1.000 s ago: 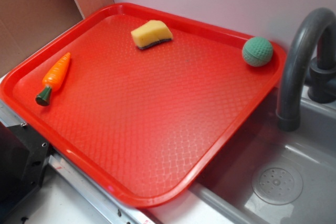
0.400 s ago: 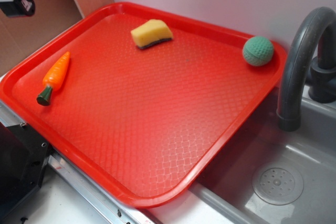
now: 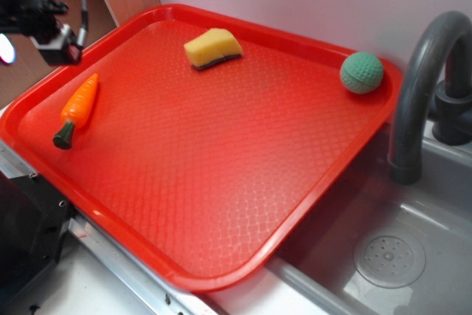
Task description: Grab the carrot.
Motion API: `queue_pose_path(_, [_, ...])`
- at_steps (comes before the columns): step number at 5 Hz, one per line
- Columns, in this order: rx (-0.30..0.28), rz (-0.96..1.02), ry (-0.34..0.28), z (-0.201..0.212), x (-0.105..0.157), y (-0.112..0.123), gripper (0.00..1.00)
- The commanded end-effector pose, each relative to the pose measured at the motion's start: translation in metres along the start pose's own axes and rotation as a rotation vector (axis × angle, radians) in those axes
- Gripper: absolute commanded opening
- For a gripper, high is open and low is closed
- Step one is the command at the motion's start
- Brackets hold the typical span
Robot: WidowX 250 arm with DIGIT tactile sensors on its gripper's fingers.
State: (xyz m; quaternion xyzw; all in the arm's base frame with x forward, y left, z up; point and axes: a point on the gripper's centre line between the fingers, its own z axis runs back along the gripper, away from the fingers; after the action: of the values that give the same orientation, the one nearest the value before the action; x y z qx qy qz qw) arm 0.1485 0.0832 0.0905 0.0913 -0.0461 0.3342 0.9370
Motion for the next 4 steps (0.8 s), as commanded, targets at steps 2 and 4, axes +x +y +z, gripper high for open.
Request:
queue_pose_path(2, [-0.026, -0.017, 0.057, -0.082, 0.005, -0.008, 1.0])
queue_pose_path(4, [-0.024, -0.083, 0.064, -0.092, 0.002, -0.023, 0.0])
